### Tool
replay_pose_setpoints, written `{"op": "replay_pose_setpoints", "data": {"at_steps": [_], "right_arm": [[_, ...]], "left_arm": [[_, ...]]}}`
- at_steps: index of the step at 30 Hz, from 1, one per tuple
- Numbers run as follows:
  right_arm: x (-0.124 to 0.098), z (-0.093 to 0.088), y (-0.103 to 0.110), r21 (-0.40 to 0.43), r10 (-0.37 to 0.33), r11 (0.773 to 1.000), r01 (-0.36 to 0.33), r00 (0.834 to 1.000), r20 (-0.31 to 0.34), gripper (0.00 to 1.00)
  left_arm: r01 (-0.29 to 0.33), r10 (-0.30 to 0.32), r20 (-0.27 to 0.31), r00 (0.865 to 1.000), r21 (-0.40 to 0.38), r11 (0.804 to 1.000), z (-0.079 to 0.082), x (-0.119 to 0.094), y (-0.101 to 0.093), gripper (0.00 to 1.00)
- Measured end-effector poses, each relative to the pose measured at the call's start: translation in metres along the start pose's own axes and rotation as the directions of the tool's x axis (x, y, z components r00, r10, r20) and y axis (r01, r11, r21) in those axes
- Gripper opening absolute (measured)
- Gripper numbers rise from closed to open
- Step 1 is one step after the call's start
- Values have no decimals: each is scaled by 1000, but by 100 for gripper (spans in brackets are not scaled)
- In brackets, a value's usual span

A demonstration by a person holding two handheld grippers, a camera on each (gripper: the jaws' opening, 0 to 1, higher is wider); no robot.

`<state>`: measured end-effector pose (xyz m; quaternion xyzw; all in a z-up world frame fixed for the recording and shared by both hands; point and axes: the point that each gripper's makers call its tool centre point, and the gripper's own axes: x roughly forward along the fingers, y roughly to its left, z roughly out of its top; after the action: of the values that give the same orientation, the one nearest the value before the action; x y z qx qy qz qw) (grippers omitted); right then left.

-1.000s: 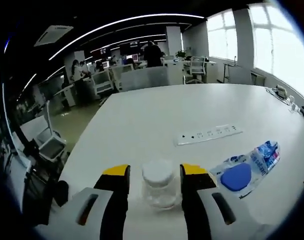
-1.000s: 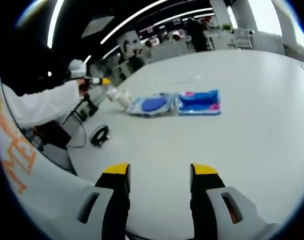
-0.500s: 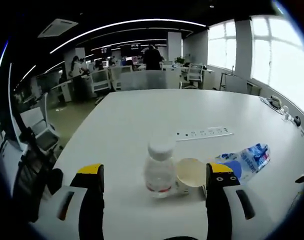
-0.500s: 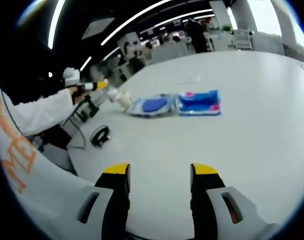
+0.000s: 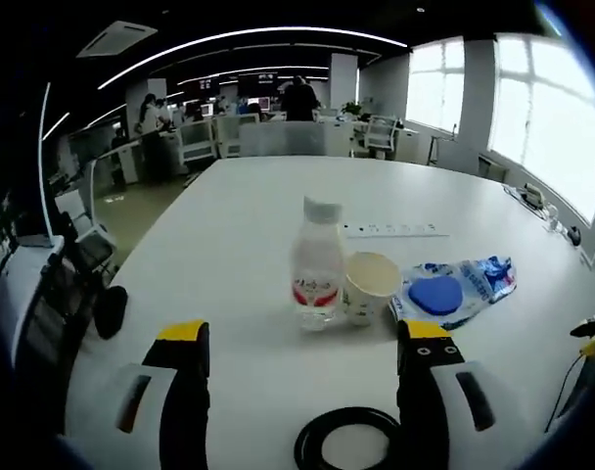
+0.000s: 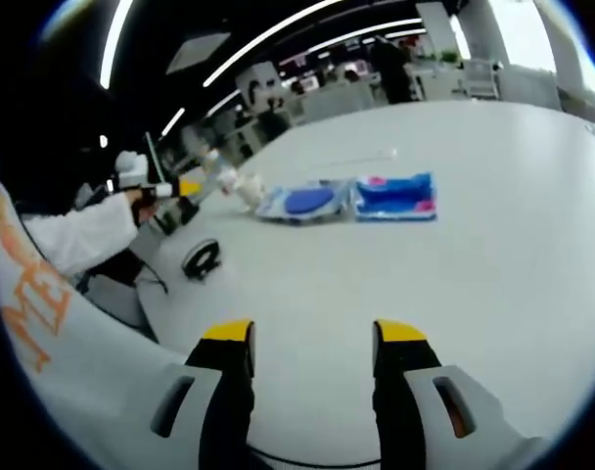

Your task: Arrange the tabletop items into an orderly group along one side of the table until the central work area is clear of visible clutter.

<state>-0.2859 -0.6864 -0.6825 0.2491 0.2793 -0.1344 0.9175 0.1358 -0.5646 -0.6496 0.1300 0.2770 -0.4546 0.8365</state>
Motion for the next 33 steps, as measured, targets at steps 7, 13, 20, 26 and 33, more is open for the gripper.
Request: {"op": "replay_pose_setpoints", "data": {"at_steps": [7,13,20,26,33], "right_arm": [[-6,-11,3,5,1,1000,-1,1000,-13,47],[-8,-12,4,6,-1,1000,1,1000,-14,47],[-10,-13,8,11,-6,1000,6,1000,-11,46],[-13,-19,12,11,-8,1000,8,1000,-29,46],[-19,-22,16,23,-20,1000,20,999,-33,46]], "left_arm": [[-3,2,-37,999,-24,1000,-26,-10,1,78],[-5,3,-60,998,-24,1000,-38,-14,0,75],[-13,-3,-144,990,-107,994,-82,-16,-4,65],[-32,-3,-213,977,-159,987,-116,-17,-7,58],[-42,-27,-212,977,-315,948,-130,-14,-15,51]]}}
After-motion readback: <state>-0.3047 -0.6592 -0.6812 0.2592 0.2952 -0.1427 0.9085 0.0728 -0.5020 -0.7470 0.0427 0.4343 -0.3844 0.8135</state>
